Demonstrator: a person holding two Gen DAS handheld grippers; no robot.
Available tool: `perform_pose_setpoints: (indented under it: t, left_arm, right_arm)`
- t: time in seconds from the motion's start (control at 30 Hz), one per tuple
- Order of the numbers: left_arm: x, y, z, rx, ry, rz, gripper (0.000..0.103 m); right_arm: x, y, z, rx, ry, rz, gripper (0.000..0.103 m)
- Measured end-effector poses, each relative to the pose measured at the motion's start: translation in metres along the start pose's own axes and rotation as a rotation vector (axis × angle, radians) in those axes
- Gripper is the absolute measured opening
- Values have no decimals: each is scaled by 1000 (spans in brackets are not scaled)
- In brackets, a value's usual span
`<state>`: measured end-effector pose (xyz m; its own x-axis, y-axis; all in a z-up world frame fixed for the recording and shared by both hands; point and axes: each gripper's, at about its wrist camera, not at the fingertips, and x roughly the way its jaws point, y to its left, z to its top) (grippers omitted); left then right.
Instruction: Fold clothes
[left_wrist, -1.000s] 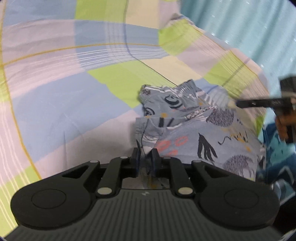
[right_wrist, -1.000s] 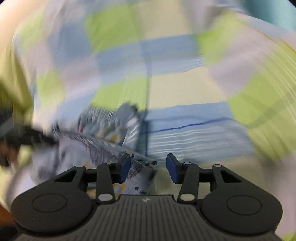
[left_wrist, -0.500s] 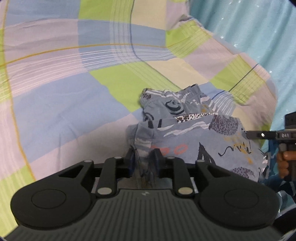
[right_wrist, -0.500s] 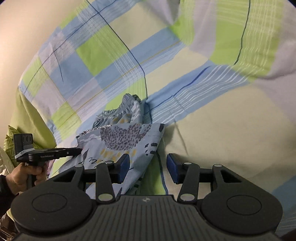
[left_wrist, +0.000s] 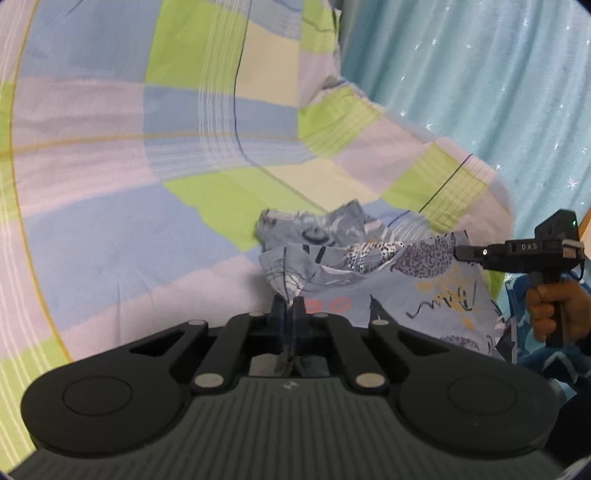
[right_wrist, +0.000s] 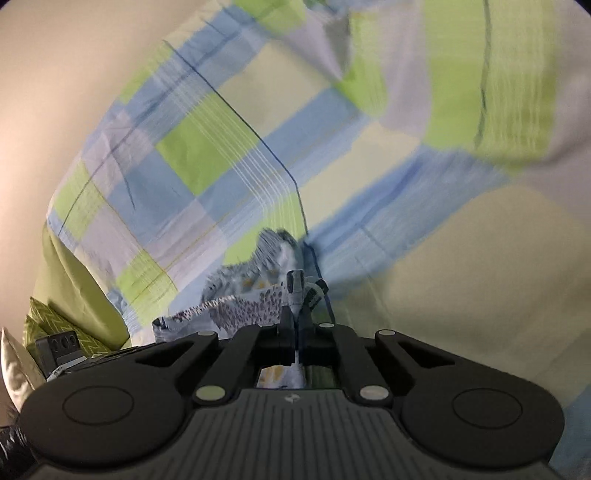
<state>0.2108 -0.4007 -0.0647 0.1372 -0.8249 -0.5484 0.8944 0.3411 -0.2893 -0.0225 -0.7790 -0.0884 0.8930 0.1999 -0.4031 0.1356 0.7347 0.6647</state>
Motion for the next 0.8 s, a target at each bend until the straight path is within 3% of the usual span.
perform_pose_setpoints:
  t: [0.27, 0.33, 0.53, 0.7, 0.8]
  left_arm:
    - [7, 18, 29, -40, -101, 10, 1]
    - [16, 26, 31, -61, -78, 23, 1]
    - [46, 40, 20, -71, 27, 82, 2]
    - [50, 56, 20, -174, 9, 96, 6]
    - [43, 63, 27, -179, -15, 198, 4]
  right_arm:
    - [14, 28, 44, -165, -55, -62, 2]
    - [23, 30, 53, -176, -74, -71, 2]
    - [77, 13, 54, -140, 8, -133, 2]
    - [91, -4, 50, -94, 27, -169, 7]
    - [81, -2, 49, -114, -30, -286, 14]
